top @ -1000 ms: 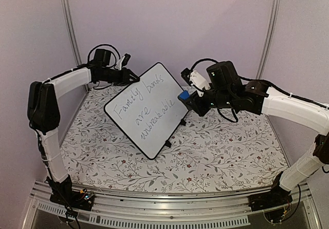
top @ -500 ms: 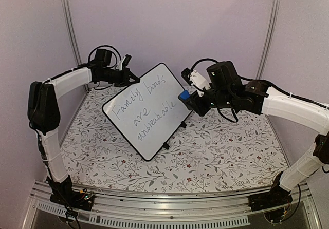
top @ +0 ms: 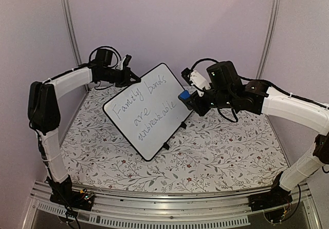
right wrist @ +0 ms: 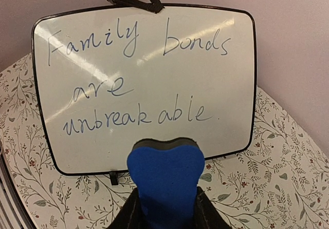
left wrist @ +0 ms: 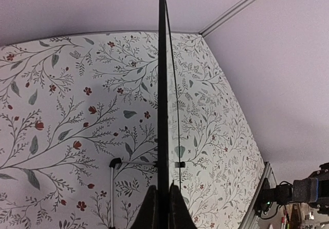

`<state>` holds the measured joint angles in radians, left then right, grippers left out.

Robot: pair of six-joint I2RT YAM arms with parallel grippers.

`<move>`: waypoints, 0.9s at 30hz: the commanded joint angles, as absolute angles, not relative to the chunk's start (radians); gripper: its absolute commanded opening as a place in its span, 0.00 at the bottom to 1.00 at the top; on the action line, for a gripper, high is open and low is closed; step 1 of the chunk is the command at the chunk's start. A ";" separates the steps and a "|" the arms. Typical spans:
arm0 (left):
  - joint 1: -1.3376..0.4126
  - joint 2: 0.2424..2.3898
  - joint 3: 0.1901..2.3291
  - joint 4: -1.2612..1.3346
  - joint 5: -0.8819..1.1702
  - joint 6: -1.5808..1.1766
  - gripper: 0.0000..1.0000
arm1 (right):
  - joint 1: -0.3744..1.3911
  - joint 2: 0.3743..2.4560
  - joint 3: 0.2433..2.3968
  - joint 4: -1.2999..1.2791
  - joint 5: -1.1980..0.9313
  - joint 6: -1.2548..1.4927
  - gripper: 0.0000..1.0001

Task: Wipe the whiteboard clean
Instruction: Move the whiteboard to the center of the board.

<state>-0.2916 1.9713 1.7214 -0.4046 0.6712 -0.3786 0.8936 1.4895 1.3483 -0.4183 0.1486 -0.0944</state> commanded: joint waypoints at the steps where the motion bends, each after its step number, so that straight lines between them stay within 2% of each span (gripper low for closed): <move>1: -0.370 1.966 1.700 -0.450 0.702 -0.402 0.00 | 0.888 1.483 1.344 -0.404 0.165 -0.101 0.29; 27: -0.433 1.929 1.566 -0.291 0.708 -0.657 0.00 | 0.887 1.472 1.327 -0.399 0.161 -0.101 0.29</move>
<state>-0.3447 1.9213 1.6173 -0.2451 0.6624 -0.6060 0.8936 1.4895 1.3457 -0.4179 0.1486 -0.0948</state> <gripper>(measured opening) 0.019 0.293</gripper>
